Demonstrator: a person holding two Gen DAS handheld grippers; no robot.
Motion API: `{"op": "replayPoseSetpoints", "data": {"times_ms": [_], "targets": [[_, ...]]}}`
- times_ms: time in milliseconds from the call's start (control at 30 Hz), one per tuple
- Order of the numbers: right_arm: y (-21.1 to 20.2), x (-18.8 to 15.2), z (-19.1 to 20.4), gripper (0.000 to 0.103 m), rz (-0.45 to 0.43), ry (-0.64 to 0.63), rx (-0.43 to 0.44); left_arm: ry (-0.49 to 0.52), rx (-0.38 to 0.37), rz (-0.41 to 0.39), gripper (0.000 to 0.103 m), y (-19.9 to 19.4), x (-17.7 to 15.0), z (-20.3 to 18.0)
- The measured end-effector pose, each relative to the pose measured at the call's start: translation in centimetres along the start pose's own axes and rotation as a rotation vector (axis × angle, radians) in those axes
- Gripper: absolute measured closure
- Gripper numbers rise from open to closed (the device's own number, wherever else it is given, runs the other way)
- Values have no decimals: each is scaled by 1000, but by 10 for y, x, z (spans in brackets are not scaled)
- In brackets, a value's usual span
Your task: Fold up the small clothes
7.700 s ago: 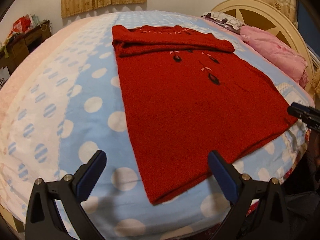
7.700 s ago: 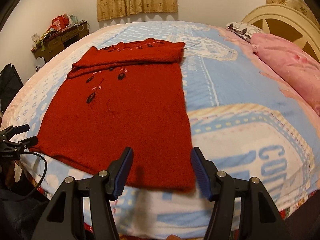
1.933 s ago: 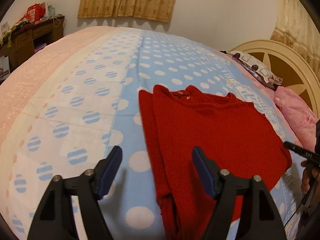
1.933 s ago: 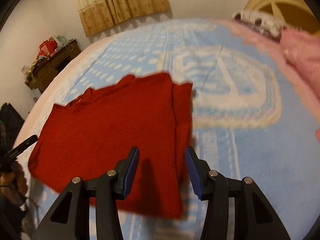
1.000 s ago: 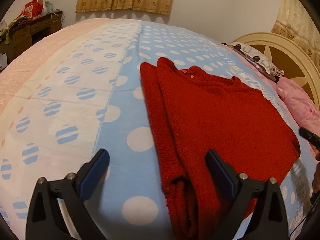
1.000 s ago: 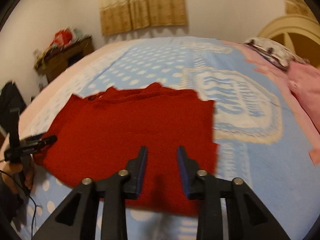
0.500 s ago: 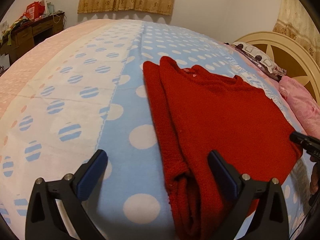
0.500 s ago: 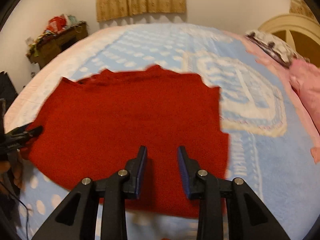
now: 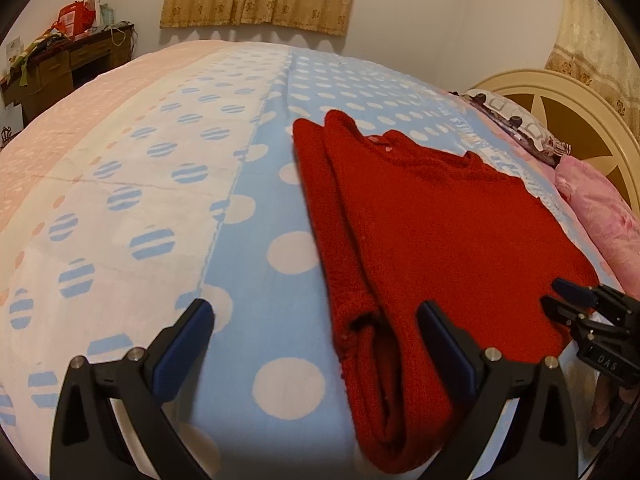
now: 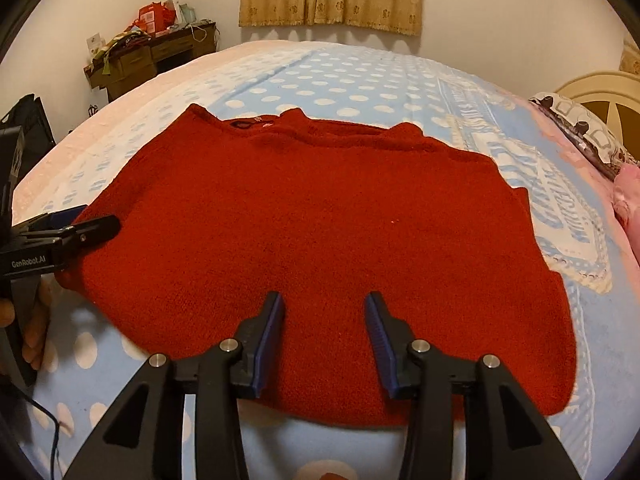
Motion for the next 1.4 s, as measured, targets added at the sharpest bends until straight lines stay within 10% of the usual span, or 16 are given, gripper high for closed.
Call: {"op": "replayPoseSetpoints", "data": {"times_ms": [800,1400], "targets": [[-14,-8,39,53,-36,-101,3,20,11,20,0,-11,-15,0],[-25,-11,156,44,-149,-460,20,-113,-17,-9,0,-42,24,69]]}}
Point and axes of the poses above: each gripper's, at about its wrist camera, not at the fingertips, and y roughly the way its jaws point, z to its left, x to its top, the point moved 6 cm from there along y, roughly the way its jaws point, and after that the axes turned 2 degrees about x, right-handed, at the moved point
